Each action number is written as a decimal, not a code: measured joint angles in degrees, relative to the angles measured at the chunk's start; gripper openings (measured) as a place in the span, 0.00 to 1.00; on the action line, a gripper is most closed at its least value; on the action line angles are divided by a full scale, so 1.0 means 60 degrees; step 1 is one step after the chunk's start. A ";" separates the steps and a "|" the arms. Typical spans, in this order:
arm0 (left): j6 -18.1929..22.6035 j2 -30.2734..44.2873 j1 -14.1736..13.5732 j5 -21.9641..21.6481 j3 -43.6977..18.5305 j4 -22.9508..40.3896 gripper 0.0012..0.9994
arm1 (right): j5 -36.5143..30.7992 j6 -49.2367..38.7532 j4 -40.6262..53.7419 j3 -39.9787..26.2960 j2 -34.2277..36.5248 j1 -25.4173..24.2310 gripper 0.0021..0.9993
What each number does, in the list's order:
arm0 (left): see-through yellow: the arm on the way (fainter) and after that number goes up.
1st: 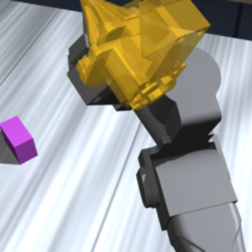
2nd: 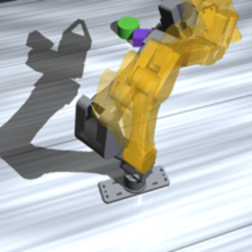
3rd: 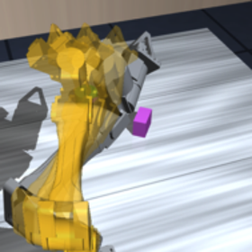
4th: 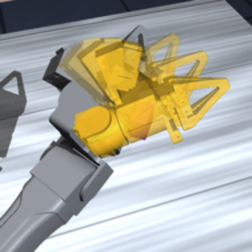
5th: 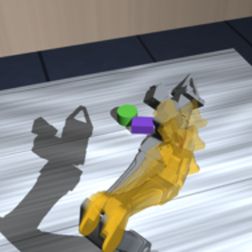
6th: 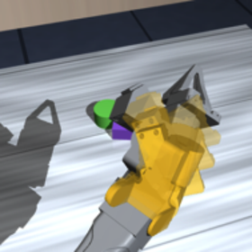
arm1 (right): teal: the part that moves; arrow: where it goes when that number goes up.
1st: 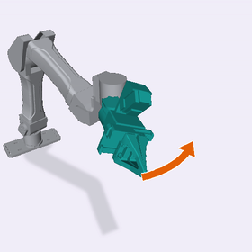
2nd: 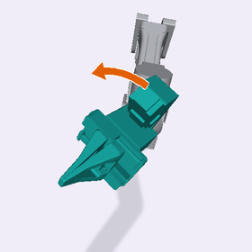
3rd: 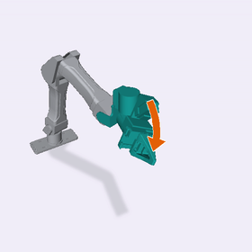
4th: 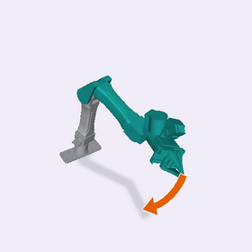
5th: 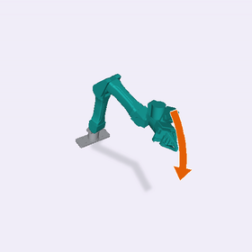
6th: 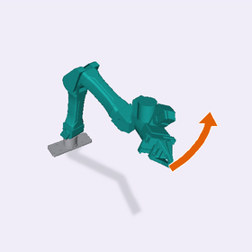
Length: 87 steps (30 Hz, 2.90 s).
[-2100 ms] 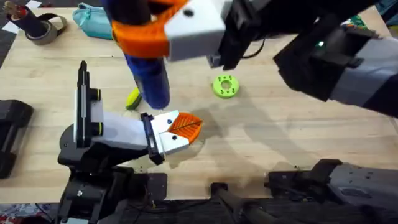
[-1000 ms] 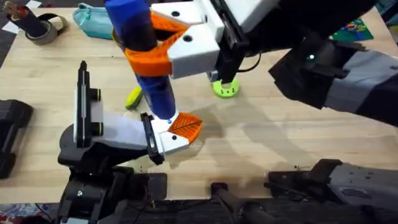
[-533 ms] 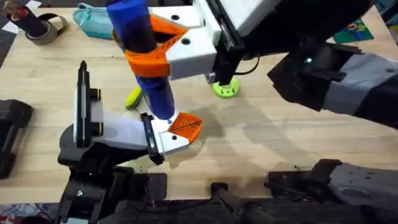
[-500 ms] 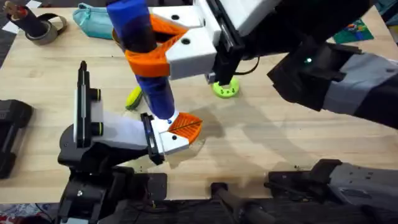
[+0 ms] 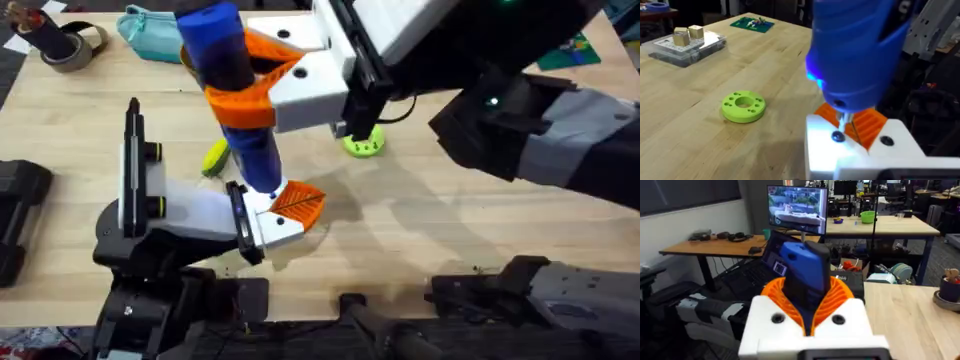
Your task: Pick up the gripper from the table and insert it into the empty holder that is missing its gripper. Then pick up a screw, insert it into the mounting hole, and use the screwdriver to tighten it. Finally, clean up the table by picking up the vegetable and placing it into the bucket.
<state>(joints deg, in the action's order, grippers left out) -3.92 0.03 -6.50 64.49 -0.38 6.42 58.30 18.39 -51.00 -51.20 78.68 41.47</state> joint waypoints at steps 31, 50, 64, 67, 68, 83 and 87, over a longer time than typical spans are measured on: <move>0.0000 0.0001 0.0000 0.0003 0.0000 0.0000 0.01 | 0.0000 -0.0089 0.0000 0.0062 -0.0001 0.0000 0.04; 0.0000 0.0001 0.0000 0.0000 0.0000 0.0000 0.01 | 0.0000 -0.0142 -0.0004 0.0135 -0.0001 0.0000 0.04; 0.0000 0.0001 0.0000 0.0000 0.0000 0.0000 0.01 | 0.0000 -0.0142 -0.0153 0.0204 -0.0001 0.0000 0.04; 0.0000 -0.0003 0.0000 0.0000 0.0000 0.0000 0.01 | 0.0000 -0.0142 -0.0153 0.0208 -0.0001 0.0000 0.04; 0.0000 0.0001 0.0000 0.0000 0.0000 0.0000 0.01 | 0.0000 -0.0142 -0.0153 0.0208 -0.0001 -0.0003 0.04; 0.0000 0.0001 0.0000 0.0004 0.0000 0.0000 0.01 | -0.0007 -0.0142 -0.0255 0.0305 -0.0001 -0.0003 0.04; 0.0000 0.0001 0.0000 0.0000 0.0000 0.0000 0.01 | -0.0007 -0.0142 -0.0255 0.0328 -0.0001 0.0000 0.04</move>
<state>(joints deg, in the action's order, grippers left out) -3.92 0.03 -6.50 64.49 -0.38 6.42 58.26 17.54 -52.53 -49.23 78.67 41.47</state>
